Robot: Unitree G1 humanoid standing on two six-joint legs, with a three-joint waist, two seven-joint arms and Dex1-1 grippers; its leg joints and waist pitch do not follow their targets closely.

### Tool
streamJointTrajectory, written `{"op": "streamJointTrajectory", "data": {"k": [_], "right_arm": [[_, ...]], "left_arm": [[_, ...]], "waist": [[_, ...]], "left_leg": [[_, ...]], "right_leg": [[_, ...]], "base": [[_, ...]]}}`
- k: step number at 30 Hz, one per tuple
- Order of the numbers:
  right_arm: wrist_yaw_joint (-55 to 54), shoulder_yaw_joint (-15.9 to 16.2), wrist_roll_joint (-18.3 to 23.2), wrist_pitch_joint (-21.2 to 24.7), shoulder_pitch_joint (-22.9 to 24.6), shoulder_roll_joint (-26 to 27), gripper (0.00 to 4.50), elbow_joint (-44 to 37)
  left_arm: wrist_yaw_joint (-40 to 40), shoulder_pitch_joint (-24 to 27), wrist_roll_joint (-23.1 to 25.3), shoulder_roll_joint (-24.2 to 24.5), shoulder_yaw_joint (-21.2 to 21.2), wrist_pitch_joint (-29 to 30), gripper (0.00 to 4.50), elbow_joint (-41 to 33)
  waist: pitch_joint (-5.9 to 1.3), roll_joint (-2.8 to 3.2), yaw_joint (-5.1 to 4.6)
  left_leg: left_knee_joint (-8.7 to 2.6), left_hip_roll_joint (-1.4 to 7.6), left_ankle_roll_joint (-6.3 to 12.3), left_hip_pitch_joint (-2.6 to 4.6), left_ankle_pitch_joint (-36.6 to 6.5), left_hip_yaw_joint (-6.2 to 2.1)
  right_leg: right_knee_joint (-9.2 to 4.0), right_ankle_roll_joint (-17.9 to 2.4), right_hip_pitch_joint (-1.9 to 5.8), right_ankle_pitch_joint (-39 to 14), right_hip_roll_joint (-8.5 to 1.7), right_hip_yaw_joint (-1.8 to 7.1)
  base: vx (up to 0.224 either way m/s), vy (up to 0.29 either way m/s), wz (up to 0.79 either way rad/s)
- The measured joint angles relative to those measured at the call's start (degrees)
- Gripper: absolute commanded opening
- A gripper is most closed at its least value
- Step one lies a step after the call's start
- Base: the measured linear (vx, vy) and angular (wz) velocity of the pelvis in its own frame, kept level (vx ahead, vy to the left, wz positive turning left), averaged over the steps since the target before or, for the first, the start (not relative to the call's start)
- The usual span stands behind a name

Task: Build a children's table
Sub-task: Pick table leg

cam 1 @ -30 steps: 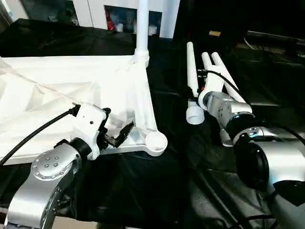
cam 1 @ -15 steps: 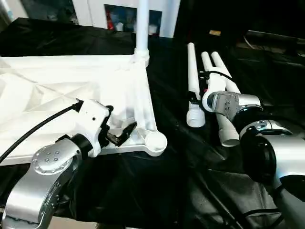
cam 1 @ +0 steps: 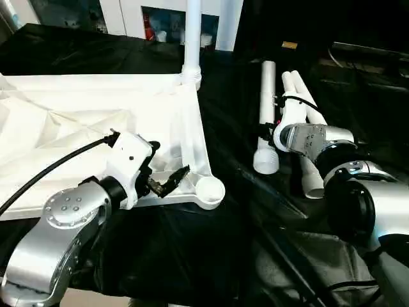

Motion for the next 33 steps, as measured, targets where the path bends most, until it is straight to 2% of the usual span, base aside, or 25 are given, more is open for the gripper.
{"op": "streamJointTrajectory", "data": {"k": [6,14,18,22,26,28,33], "right_arm": [[0.00,-1.51,0.73,0.06,0.10,0.10,1.90,0.11],[4.87,-3.46,3.02,0.04,0.97,0.66,1.84,0.62],[8.16,-4.63,4.66,1.40,0.99,0.12,1.84,0.50],[10.20,-5.38,5.70,2.78,0.99,-0.78,1.84,-0.09],[15.94,-6.25,8.38,7.69,2.17,-1.80,1.84,-4.18],[19.15,-6.12,9.61,9.63,4.60,-1.99,1.84,-8.45],[23.49,-5.64,15.87,15.56,18.03,-1.10,1.84,-29.65]], "left_arm": [[0.26,-0.23,0.58,-0.01,-0.01,-1.34,4.50,1.54],[0.77,-4.25,1.32,-1.56,-0.54,-5.38,4.50,6.64],[1.40,-6.85,2.10,-3.85,-1.67,-8.20,4.50,10.97],[1.80,-7.86,2.14,-5.27,-1.89,-9.60,4.50,12.92],[3.39,-11.94,1.56,-10.05,-2.02,-9.87,4.50,16.98],[4.16,-13.76,0.32,-12.62,-1.94,-9.74,4.50,18.22],[8.34,-17.98,-3.68,-19.92,0.48,-6.33,4.50,21.95]], "waist": [[-0.17,-0.26,0.03],[-0.53,-0.36,0.17],[-1.33,-0.36,0.69],[-2.02,-0.04,1.37],[-2.55,0.93,2.09],[-2.80,1.17,2.52],[-3.11,1.46,3.51]], "left_leg": [[0.03,0.00,0.03,0.02,0.04,0.00],[0.63,0.06,0.09,-0.01,0.06,-0.02],[1.14,0.17,0.08,0.00,0.06,-0.04],[1.22,0.19,-0.04,0.16,0.23,-0.04],[1.24,0.21,-0.16,0.21,0.41,0.00],[1.24,0.21,-0.15,0.30,0.55,0.00],[1.18,0.22,-0.08,0.29,0.92,-0.04]], "right_leg": [[0.06,0.00,0.01,0.00,0.00,-0.01],[0.65,-0.01,0.01,0.00,-0.02,-0.01],[1.20,-0.08,-0.01,-0.03,-0.04,-0.04],[1.26,-0.37,0.17,0.15,-0.04,-0.05],[1.15,-0.72,0.42,0.43,-0.09,-0.10],[1.12,-0.74,0.59,0.51,-0.10,-0.12],[0.92,-0.35,0.74,0.90,-0.13,-0.18]], "base": [[0.000,0.000,0.00],[0.000,0.000,0.00],[0.000,0.000,0.00],[0.000,0.000,0.00],[0.000,0.000,0.00],[0.000,0.000,0.00],[0.000,0.000,0.00]]}}
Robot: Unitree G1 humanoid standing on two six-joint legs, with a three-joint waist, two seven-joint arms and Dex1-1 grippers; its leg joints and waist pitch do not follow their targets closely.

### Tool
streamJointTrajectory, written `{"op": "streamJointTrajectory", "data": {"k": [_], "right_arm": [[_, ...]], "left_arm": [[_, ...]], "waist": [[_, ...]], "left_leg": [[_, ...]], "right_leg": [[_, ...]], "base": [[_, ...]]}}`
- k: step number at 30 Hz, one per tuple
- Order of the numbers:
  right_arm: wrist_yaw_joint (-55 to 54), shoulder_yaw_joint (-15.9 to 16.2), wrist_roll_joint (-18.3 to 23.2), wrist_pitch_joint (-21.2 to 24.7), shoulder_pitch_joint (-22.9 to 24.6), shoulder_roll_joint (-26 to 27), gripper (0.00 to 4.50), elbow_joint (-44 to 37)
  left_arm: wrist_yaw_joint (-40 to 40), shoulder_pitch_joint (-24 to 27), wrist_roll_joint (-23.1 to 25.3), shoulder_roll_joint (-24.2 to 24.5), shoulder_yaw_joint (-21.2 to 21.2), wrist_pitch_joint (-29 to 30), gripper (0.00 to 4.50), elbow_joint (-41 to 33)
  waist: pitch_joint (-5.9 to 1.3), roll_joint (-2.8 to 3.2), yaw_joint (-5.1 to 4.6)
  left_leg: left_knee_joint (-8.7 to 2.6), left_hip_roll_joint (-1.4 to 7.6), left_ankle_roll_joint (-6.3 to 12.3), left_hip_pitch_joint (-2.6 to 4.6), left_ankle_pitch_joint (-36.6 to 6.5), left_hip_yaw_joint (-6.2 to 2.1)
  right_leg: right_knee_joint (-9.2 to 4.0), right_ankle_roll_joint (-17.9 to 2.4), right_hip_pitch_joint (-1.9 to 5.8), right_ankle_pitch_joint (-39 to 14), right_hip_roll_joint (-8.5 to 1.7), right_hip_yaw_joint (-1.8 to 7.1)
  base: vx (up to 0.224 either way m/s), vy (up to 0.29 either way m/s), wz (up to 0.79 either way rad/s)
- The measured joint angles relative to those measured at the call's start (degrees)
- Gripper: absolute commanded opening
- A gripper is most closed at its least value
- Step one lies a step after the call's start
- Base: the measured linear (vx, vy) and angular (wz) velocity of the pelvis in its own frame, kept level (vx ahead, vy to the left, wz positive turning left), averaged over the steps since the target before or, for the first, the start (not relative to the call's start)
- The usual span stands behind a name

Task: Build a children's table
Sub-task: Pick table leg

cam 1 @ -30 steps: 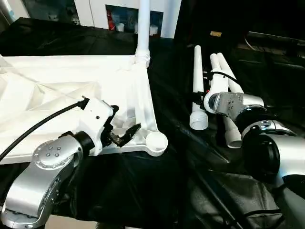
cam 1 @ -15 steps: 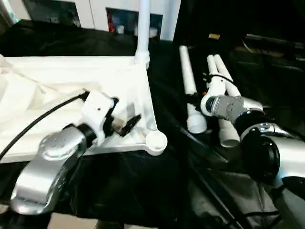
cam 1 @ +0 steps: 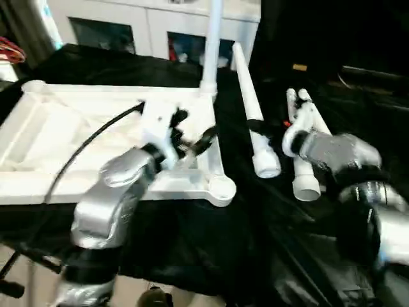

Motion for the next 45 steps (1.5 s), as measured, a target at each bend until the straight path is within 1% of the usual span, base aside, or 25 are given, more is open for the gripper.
{"op": "streamJointTrajectory", "data": {"k": [2,4,5,6,8,9,11,12,15,16,18,21,23,24,26,28,30,32,36,38,39,41,43,45], "right_arm": [[0.35,-0.95,2.89,0.98,4.54,1.10,1.84,-7.80],[0.95,-1.33,5.33,0.69,9.96,2.27,1.84,-17.71],[1.54,-1.40,6.09,0.16,12.70,3.16,1.84,-22.54],[2.12,-1.36,6.90,-0.55,15.12,4.38,1.84,-26.67],[2.41,-0.98,7.14,-1.83,18.33,5.74,1.84,-31.70],[2.30,-0.77,7.30,-2.57,20.71,6.66,1.84,-35.57],[2.34,-0.02,7.87,-2.99,22.90,7.21,1.84,-39.50],[2.28,0.15,8.82,-2.89,23.81,7.21,1.84,-41.61],[3.63,1.38,11.89,-1.63,27.21,6.95,1.84,-49.02],[4.05,1.75,12.33,-1.46,27.72,6.96,1.84,-49.98],[5.77,3.50,14.36,0.14,30.37,6.97,1.84,-54.51],[7.08,5.14,16.20,1.57,31.71,6.91,1.84,-57.67],[7.49,5.53,16.59,1.64,32.24,6.26,1.83,-58.62],[7.50,6.02,16.61,1.71,32.76,5.74,1.83,-59.52],[7.62,7.45,16.61,2.00,33.18,5.27,1.83,-60.37],[7.70,9.66,16.60,2.20,33.26,5.36,1.83,-60.69],[7.58,10.39,16.61,2.25,33.26,5.31,1.83,-60.78],[7.34,10.34,16.61,2.25,33.26,4.99,1.83,-60.99],[6.82,10.56,16.54,2.24,33.35,4.08,1.83,-62.37],[6.10,11.86,15.84,1.84,33.35,3.77,1.83,-62.90],[5.13,13.34,14.31,1.28,33.35,3.52,1.83,-63.42],[3.82,15.32,12.53,0.49,33.32,3.60,1.83,-64.02],[0.47,19.11,7.15,-2.02,32.63,3.92,1.83,-64.25],[-1.66,21.57,3.97,-3.78,32.30,4.74,1.83,-64.26]], "left_arm": [[0.91,-1.30,-1.56,-1.73,1.53,1.00,4.50,1.39],[1.47,-2.66,-3.17,-3.23,2.60,1.84,4.50,2.75],[1.42,-3.09,-3.45,-3.61,2.62,1.87,4.50,3.21],[1.33,-3.54,-3.75,-3.72,2.60,1.88,4.50,3.69],[0.88,-4.27,-3.80,-3.96,2.33,1.87,4.50,4.21],[0.65,-4.54,-4.00,-4.14,2.31,1.87,4.50,4.30],[0.44,-4.60,-4.30,-4.16,2.32,1.87,4.50,4.31],[0.44,-4.67,-4.53,-4.44,2.35,1.96,4.50,4.31],[0.63,-4.81,-6.64,-5.92,2.95,3.40,4.50,4.27],[0.71,-4.85,-7.05,-6.14,3.20,3.70,4.50,4.27],[0.78,-5.61,-10.38,-8.00,4.91,6.06,4.50,4.08],[0.25,-6.38,-14.99,-9.94,6.02,8.80,4.50,2.96],[0.11,-6.42,-16.78,-10.35,6.65,9.60,4.50,2.77],[0.17,-6.46,-18.21,-11.30,7.61,10.23,4.50,2.67],[0.21,-6.67,-20.29,-12.73,8.10,10.96,4.50,2.51],[0.24,-7.25,-22.76,-14.07,8.38,12.35,4.50,2.44],[0.23,-7.45,-24.79,-14.47,8.65,13.83,4.50,2.02],[0.21,-7.44,-25.89,-14.18,8.87,14.71,4.50,1.67],[0.18,-7.24,-26.06,-12.81,8.87,15.77,4.50,1.40],[1.01,-7.28,-25.36,-12.70,8.50,15.81,4.50,1.49],[2.61,-7.58,-24.16,-12.69,8.14,15.81,4.50,2.02],[4.58,-8.37,-22.65,-12.61,7.98,15.81,4.50,3.10],[7.19,-9.62,-20.35,-12.53,8.02,14.12,4.50,4.98],[9.00,-10.96,-19.34,-12.83,8.10,13.22,4.21,6.07]], "waist": [[-0.04,0.08,0.16],[-0.13,0.20,0.20],[-0.18,0.27,0.30],[-0.25,0.39,0.14],[-0.40,0.64,0.08],[-0.55,0.89,0.13],[-0.78,1.27,0.09],[-0.85,1.38,0.10],[-0.88,1.42,0.28],[-0.91,1.43,0.23],[-0.97,1.39,0.28],[-1.18,1.18,0.35],[-1.42,1.02,0.51],[-1.47,0.97,0.59],[-1.47,0.97,0.75],[-1.48,0.97,0.82],[-1.49,0.98,1.03],[-1.53,1.02,1.04],[-1.58,1.09,1.04],[-1.66,1.21,1.03],[-1.80,1.43,1.01],[-1.93,1.63,0.98],[-2.04,1.80,0.85],[-2.08,1.87,0.91]], "left_leg": [[-0.03,0.00,0.00,0.00,0.10,-0.01],[-0.11,0.01,-0.03,0.00,0.22,-0.03],[-0.14,0.01,-0.06,0.02,0.25,-0.04],[-0.14,0.01,-0.09,0.05,0.27,-0.04],[-0.16,0.01,-0.13,0.03,0.30,-0.05],[-0.16,0.01,-0.13,0.02,0.30,-0.05],[-0.16,0.00,-0.13,0.03,0.30,-0.05],[-0.20,-0.01,-0.13,0.01,0.30,-0.05],[-0.47,-0.01,-0.09,0.03,0.39,-0.05],[-0.52,-0.01,-0.09,0.04,0.40,-0.05],[-0.55,-0.02,-0.03,-0.02,0.44,-0.05],[-0.54,-0.03,0.00,-0.06,0.46,-0.04],[-0.54,-0.03,0.00,-0.05,0.46,-0.05],[-0.55,-0.03,0.00,-0.06,0.46,-0.05],[-0.55,-0.03,0.00,-0.07,0.46,-0.05],[-0.55,-0.03,0.00,-0.07,0.46,-0.05],[-0.56,-0.03,0.00,-0.07,0.46,-0.05],[-0.56,-0.03,0.00,-0.07,0.46,-0.05],[-0.56,-0.03,0.00,-0.07,0.46,-0.05],[-0.56,-0.03,0.00,-0.07,0.46,-0.05],[-0.57,-0.03,0.00,-0.08,0.46,-0.06],[-0.65,-0.05,0.00,-0.07,0.46,-0.06],[-0.67,-0.05,-0.01,-0.07,0.46,-0.06],[-0.77,-0.06,-0.03,-0.08,0.48,-0.08]], "right_leg": [[-0.02,0.16,-0.01,0.11,0.00,-0.01],[-0.07,0.30,-0.03,0.24,0.00,-0.02],[-0.09,0.32,-0.02,0.26,0.00,-0.04],[-0.09,0.38,-0.02,0.30,0.01,-0.02],[-0.13,0.44,-0.04,0.37,0.01,-0.02],[-0.16,0.47,-0.03,0.40,0.01,-0.02],[-0.25,0.56,-0.01,0.47,0.01,0.00],[-0.36,0.60,0.01,0.57,0.01,-0.01],[-0.75,0.76,0.13,0.69,0.01,-0.07],[-0.88,0.84,0.16,0.74,0.01,-0.09],[-1.02,0.83,0.19,0.81,0.01,-0.10],[-1.08,0.82,0.19,0.82,0.00,-0.10],[-1.08,0.83,0.19,0.81,0.00,-0.10],[-1.09,0.85,0.19,0.80,0.00,-0.10],[-1.12,0.87,0.20,0.78,0.00,-0.10],[-1.12,0.97,0.19,0.74,0.00,-0.11],[-1.12,1.04,0.19,0.70,0.00,-0.11],[-1.12,1.07,0.20,0.69,0.00,-0.11],[-1.15,1.16,0.20,0.70,0.00,-0.10],[-1.20,1.19,0.22,0.71,0.00,-0.10],[-1.29,1.27,0.25,0.76,0.00,-0.10],[-1.42,1.38,0.28,0.83,0.00,-0.10],[-1.45,1.42,0.28,0.86,0.01,-0.10],[-1.55,1.45,0.29,0.88,0.01,-0.12]], "base": [[0.000,0.000,0.00],[0.000,0.000,0.00],[0.000,0.000,0.00],[0.000,0.000,0.00],[0.000,0.000,0.00],[0.000,0.000,0.00],[0.000,0.000,0.00],[0.000,0.000,0.00],[0.000,0.000,0.00],[0.000,0.000,0.00],[0.000,0.000,0.00],[0.000,0.000,0.00],[0.000,0.000,0.00],[0.000,0.000,0.00],[0.000,0.000,0.00],[0.000,0.000,0.00],[0.000,0.000,0.00],[0.000,0.000,0.00],[0.000,0.000,0.00],[0.000,0.000,0.00],[0.000,0.000,0.00],[0.000,0.000,0.00],[0.000,0.000,0.00],[0.000,0.000,0.00]]}}
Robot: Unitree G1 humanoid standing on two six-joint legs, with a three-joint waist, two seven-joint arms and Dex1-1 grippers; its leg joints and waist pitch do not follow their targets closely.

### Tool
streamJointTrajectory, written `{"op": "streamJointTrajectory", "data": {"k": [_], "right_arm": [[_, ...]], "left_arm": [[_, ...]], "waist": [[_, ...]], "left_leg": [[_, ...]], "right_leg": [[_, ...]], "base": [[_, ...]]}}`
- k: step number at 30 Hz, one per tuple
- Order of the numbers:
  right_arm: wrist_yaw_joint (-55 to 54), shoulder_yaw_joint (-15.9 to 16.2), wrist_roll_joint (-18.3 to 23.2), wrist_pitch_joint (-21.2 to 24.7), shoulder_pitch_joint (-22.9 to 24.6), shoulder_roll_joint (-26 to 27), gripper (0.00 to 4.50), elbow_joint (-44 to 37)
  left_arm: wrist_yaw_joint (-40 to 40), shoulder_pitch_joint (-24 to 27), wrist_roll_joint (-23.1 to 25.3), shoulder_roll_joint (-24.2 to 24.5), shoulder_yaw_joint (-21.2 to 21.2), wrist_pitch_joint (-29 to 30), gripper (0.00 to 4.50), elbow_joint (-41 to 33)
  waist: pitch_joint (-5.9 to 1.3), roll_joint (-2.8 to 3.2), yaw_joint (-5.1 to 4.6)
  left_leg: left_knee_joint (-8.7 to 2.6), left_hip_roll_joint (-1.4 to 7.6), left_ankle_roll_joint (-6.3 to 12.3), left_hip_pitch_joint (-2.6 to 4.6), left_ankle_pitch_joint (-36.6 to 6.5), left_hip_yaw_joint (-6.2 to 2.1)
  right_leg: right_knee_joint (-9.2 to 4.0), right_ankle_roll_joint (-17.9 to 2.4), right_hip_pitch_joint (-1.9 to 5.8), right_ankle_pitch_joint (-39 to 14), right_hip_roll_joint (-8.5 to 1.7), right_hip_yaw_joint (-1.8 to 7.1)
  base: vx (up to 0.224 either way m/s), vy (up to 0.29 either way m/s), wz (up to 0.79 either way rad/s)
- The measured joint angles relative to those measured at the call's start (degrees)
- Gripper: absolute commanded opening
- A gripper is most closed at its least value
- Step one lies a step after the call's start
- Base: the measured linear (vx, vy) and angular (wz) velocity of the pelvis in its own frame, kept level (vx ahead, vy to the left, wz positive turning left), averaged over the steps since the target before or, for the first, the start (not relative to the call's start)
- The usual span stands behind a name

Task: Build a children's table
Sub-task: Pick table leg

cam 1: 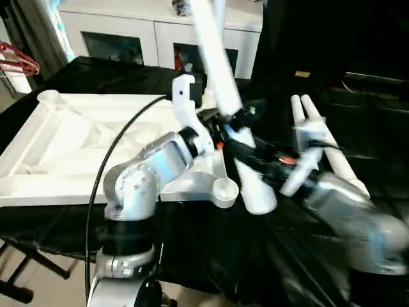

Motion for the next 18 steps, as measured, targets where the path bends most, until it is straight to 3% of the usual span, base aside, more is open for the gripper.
{"op": "streamJointTrajectory", "data": {"k": [4,7,18], "right_arm": [[-1.89,1.92,-3.04,-2.50,0.00,0.14,1.83,0.02],[-3.00,2.80,-4.24,-3.84,0.01,0.13,1.83,-0.01],[-4.09,4.05,-5.90,-5.98,0.04,0.10,1.83,0.00]], "left_arm": [[2.24,-1.75,0.43,-0.40,1.09,-1.09,4.10,1.01],[3.08,-2.45,0.57,-0.28,1.28,-1.16,3.75,1.56],[3.45,-2.37,0.54,-0.11,1.33,-1.09,2.85,2.06]], "waist": [[-0.19,0.33,0.11],[-0.20,0.34,0.08],[-0.23,0.48,0.00]], "left_leg": [[-0.02,-0.02,0.01,-0.06,0.00,-0.01],[-0.01,-0.04,0.07,-0.12,-0.04,-0.01],[-0.03,-0.04,0.09,-0.11,-0.05,-0.01]], "right_leg": [[-0.28,0.06,0.11,0.10,0.00,0.00],[-0.38,-0.18,0.12,0.26,0.00,0.01],[-0.40,-0.15,0.12,0.29,0.00,0.00]], "base": [[0.000,0.000,0.00],[0.000,0.000,0.00],[0.000,0.000,0.00]]}}
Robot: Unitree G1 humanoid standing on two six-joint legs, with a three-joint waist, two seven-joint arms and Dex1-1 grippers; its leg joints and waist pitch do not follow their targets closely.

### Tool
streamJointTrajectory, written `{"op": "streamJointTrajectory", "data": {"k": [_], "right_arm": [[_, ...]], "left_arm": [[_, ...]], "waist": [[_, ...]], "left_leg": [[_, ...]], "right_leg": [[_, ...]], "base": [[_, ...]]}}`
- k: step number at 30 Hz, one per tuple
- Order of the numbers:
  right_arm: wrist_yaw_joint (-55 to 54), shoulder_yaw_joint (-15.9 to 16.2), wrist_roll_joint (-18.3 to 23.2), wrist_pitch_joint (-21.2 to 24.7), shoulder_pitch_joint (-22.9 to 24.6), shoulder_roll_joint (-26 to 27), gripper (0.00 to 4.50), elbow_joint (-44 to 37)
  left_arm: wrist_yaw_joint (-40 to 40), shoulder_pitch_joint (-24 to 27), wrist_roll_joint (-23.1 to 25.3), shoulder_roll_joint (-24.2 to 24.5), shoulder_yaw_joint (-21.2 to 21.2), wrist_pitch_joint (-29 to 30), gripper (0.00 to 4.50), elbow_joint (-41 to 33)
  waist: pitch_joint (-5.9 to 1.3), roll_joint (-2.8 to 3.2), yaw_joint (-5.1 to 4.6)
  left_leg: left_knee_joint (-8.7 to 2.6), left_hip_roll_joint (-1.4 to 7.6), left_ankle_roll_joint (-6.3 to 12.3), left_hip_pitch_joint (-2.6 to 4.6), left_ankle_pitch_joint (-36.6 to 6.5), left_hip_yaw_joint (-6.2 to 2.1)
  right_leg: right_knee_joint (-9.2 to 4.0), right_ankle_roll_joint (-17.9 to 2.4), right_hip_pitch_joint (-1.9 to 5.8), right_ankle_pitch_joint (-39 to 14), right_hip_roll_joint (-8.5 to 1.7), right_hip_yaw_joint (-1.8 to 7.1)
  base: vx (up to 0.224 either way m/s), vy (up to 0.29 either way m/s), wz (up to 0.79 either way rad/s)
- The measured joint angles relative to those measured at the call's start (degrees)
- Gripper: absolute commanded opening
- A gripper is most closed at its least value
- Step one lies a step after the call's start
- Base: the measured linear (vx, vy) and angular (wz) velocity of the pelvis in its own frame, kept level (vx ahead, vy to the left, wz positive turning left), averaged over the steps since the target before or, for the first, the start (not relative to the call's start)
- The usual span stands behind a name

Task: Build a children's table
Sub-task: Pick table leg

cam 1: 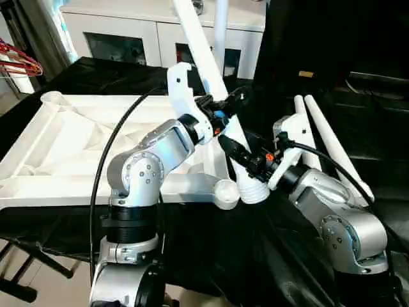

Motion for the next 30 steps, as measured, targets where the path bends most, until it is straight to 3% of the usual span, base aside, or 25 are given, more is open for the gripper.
{"op": "streamJointTrajectory", "data": {"k": [4,7,9,10,15,17,21,27,30], "right_arm": [[-0.25,0.30,-0.18,-0.09,0.00,-0.09,1.83,0.00],[-0.17,0.49,-0.19,-0.65,-0.01,-0.07,1.83,0.00],[0.07,0.48,-0.08,-0.81,-0.03,-0.19,1.83,-0.01],[0.24,0.46,0.06,-0.81,-0.04,-0.28,2.39,0.00],[2.81,0.16,2.36,-0.07,-0.53,-2.20,2.72,0.04],[4.28,0.05,3.40,1.35,-1.15,-3.31,2.98,0.12],[12.97,-2.07,10.00,7.77,-2.64,-10.35,3.32,0.57],[21.21,-2.31,15.64,12.61,-2.97,-15.05,3.40,2.84],[22.41,-2.90,16.40,13.77,-5.08,-15.77,3.40,4.63]], "left_arm": [[0.24,0.00,-0.03,0.09,0.01,-0.04,2.42,0.00],[-1.23,0.01,-0.82,0.83,0.38,-0.12,2.36,-0.06],[-2.08,0.02,-0.85,1.22,0.38,-0.23,2.05,-0.08],[-2.45,0.04,-1.15,1.42,0.36,-0.23,2.02,-0.08],[-9.52,0.04,-2.66,5.14,-1.14,-0.09,1.89,-0.35],[-12.11,0.04,-2.97,6.10,-1.52,-0.04,1.84,-0.33],[-21.76,0.04,-4.21,11.43,-4.76,1.13,1.84,0.08],[-29.24,-0.40,-4.19,14.66,-7.00,0.88,1.84,2.19],[-31.15,-0.99,-4.90,14.51,-7.01,0.90,1.84,2.53]], "waist": [[0.00,0.00,0.00],[0.00,-0.01,0.00],[0.00,0.00,-0.02],[0.00,0.00,-0.01],[0.00,0.00,0.03],[0.00,0.00,0.00],[0.00,-0.01,0.20],[-0.01,-0.01,0.17],[-0.01,-0.01,0.10]], "left_leg": [[0.00,0.00,0.00,0.00,0.00,0.00],[0.00,0.00,0.00,0.00,0.00,0.00],[0.00,0.00,0.00,0.00,0.00,0.00],[0.00,0.00,0.00,0.00,0.00,0.00],[0.00,0.00,0.00,0.00,0.00,0.00],[0.00,0.00,0.00,0.00,0.00,0.00],[0.01,0.00,0.00,0.05,0.00,0.01],[0.01,0.00,0.01,0.05,0.01,0.01],[0.02,0.00,0.00,0.06,0.01,0.02]], "right_leg": [[0.00,0.07,0.00,-0.01,0.00,0.00],[0.00,0.08,0.00,-0.01,0.00,0.00],[0.00,0.07,0.00,-0.01,0.00,0.01],[0.00,0.07,0.00,-0.01,0.00,0.01],[0.00,0.06,0.00,0.00,0.00,0.01],[0.00,0.01,0.00,0.03,0.00,0.01],[0.00,0.02,0.04,0.03,0.00,0.02],[0.01,-0.04,0.04,0.06,0.00,0.02],[0.02,-0.11,0.03,0.11,0.00,0.02]], "base": [[0.000,0.000,0.00],[0.000,0.000,0.00],[0.000,0.000,0.00],[0.000,0.000,0.00],[0.000,0.000,0.00],[0.000,0.000,0.00],[0.000,0.000,0.00],[0.000,0.000,0.00],[0.000,0.000,0.00]]}}
